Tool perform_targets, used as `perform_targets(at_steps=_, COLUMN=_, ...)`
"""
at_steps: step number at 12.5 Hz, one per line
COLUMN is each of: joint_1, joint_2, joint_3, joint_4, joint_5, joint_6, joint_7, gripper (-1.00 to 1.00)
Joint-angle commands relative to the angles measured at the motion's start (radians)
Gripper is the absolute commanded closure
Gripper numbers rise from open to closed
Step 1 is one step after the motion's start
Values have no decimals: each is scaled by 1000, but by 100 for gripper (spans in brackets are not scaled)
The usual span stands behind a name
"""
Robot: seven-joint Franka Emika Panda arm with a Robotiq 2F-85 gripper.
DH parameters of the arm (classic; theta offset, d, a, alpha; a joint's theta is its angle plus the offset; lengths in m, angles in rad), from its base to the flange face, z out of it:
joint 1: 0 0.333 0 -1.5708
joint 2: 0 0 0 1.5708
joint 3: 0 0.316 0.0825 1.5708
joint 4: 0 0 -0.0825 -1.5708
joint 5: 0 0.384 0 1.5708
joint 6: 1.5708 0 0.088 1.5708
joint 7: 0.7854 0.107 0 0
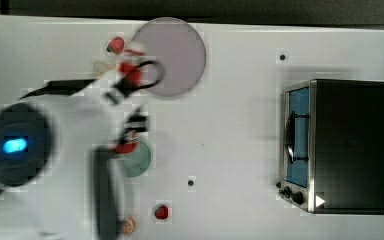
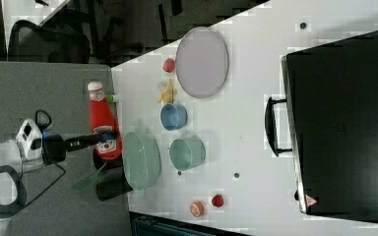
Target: Pick Ketchup from the table and place it in strainer.
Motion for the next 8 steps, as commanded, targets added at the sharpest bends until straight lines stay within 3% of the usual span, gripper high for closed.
perform_targets(at_steps=1, joint_1=76, joint_2=112, joint_3=140, joint_4=-25, joint_5=10, joint_6=9, joint_7=338, gripper=-24)
perform_targets(at_steps=6, joint_1=106, joint_2=320, joint_3=327, joint_4=-28, joint_5=7, joint_6=301, joint_7=670, gripper=-24)
perform_targets(at_steps=8, joint_1=128, joint_2=423, joint_3=340, joint_4=-28, joint_5=-4, joint_6=379, joint_7=726, gripper=-52)
